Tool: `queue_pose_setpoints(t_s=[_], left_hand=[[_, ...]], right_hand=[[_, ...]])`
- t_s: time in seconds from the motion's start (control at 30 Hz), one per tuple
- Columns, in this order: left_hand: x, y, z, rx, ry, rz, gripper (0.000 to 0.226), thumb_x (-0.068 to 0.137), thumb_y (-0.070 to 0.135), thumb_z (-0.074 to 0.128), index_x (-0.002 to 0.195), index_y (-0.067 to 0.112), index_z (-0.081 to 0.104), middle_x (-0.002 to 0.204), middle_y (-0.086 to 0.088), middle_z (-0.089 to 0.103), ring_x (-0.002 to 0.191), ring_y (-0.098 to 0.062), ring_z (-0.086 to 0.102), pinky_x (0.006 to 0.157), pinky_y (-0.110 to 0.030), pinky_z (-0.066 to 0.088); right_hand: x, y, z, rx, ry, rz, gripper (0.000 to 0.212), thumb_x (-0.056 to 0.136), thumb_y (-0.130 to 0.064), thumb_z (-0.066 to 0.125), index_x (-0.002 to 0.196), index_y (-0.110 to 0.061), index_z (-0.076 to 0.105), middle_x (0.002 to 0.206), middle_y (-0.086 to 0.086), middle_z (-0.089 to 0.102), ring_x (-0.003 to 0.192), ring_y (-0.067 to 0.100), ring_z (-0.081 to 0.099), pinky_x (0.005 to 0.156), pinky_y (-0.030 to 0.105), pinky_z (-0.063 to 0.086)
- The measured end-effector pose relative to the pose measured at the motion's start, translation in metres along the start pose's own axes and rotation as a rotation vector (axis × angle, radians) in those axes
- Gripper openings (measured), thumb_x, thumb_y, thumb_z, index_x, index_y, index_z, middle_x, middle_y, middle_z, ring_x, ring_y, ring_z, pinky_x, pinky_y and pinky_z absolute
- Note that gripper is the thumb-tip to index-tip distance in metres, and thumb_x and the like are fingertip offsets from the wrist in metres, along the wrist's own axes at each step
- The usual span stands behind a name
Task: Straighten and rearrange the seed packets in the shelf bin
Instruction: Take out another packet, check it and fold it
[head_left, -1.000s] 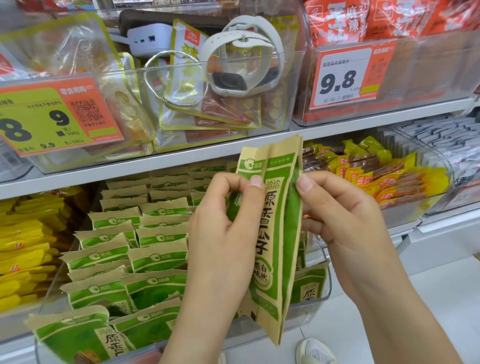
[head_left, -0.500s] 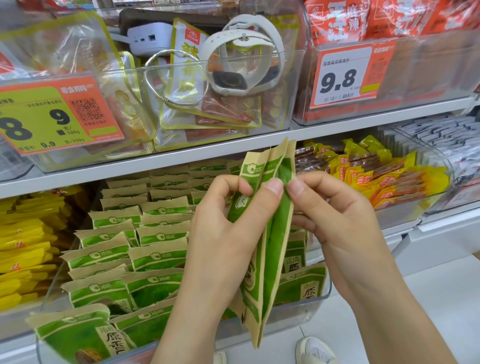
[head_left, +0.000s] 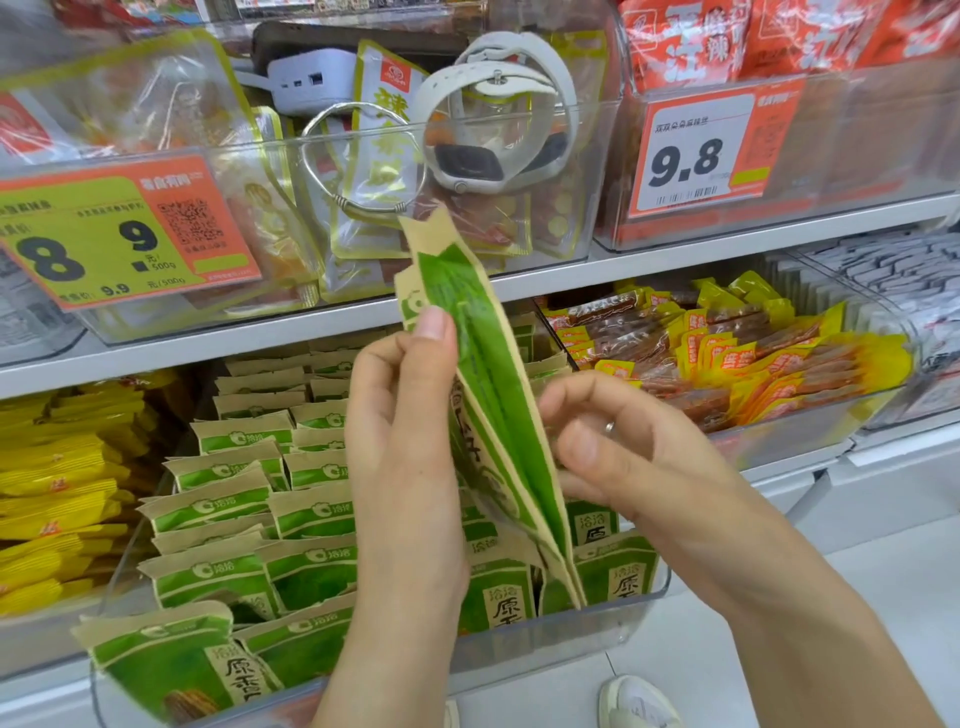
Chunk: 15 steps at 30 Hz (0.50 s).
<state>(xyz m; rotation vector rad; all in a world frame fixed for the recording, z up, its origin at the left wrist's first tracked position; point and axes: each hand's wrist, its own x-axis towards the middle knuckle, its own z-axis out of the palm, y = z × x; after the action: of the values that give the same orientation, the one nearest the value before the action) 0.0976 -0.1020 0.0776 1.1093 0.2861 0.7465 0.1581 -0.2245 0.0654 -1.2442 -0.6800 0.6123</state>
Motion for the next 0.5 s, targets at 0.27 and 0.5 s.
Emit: queue_pose_setpoints(t_s=[0.27,0.5], left_hand=[[0.002,-0.001,-0.002,0.049,-0.137,0.041,0.049,0.077,0.055,0.059,0.103,0.014,0.063,0.093,0.002,0.069,0.089,-0.015,0.066,0.085,-0.034,0.053],[-0.001,-0.003,0.000,0.348,-0.426,0.027,0.032,0.071,0.036,0.073,0.098,0.020,0.067,0.097,0.013,0.073,0.091,-0.001,0.069,0.075,-0.010,0.050]], right_hand=[[-0.001,-0.005,0.004,0.036,0.076,-0.026,0.054,0.057,-0.029,0.079,0.097,-0.003,0.055,0.087,-0.008,0.072,0.080,0.009,0.069,0.070,0.018,0.052],[0.003,-0.007,-0.018,0.212,0.450,-0.206,0.079,0.041,-0.045,0.093,0.102,-0.010,0.056,0.099,0.005,0.070,0.091,0.021,0.069,0.073,0.028,0.056]])
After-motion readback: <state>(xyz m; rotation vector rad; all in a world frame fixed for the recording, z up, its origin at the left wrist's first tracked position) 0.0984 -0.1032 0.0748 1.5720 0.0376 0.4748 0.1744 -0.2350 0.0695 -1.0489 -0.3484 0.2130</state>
